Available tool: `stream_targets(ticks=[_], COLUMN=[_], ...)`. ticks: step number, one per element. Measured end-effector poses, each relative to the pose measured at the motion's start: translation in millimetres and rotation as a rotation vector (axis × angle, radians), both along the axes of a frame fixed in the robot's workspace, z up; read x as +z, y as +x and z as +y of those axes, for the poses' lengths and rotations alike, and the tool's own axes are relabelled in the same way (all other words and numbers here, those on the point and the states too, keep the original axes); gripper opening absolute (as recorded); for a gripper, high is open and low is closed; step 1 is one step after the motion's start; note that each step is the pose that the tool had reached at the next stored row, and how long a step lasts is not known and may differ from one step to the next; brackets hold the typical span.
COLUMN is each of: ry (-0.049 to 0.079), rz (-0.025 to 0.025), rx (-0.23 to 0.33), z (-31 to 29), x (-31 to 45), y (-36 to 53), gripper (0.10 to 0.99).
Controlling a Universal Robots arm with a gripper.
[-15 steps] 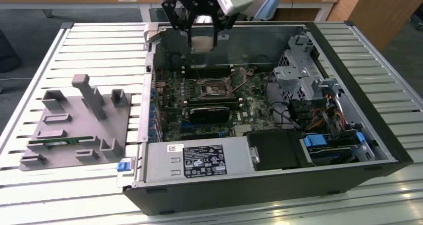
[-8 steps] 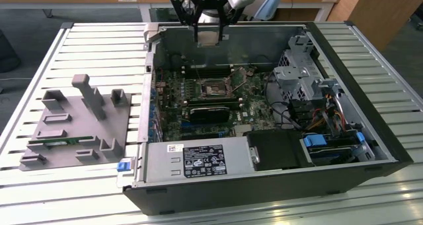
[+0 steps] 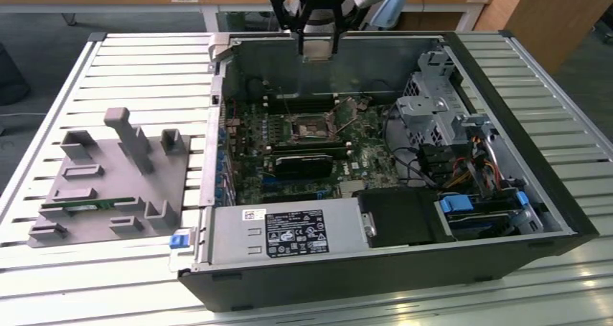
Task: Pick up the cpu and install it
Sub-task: 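Pick up the cpu and move it towards the insertion slot, then place the cpu into insertion slot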
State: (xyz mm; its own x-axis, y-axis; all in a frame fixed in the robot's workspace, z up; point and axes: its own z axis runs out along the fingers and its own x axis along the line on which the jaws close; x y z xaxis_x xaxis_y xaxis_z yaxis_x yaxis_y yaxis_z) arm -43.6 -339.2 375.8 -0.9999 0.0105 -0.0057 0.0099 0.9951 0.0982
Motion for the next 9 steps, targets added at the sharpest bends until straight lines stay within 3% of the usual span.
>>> stream_targets(ticks=[6,9], ry=[0.000,-0.001], rz=[0.0000,-0.0001], rx=[0.000,-0.002], z=[4.8,4.8], x=[-1.7,-1.7], y=[20.8,23.2], gripper=[0.529,0.529])
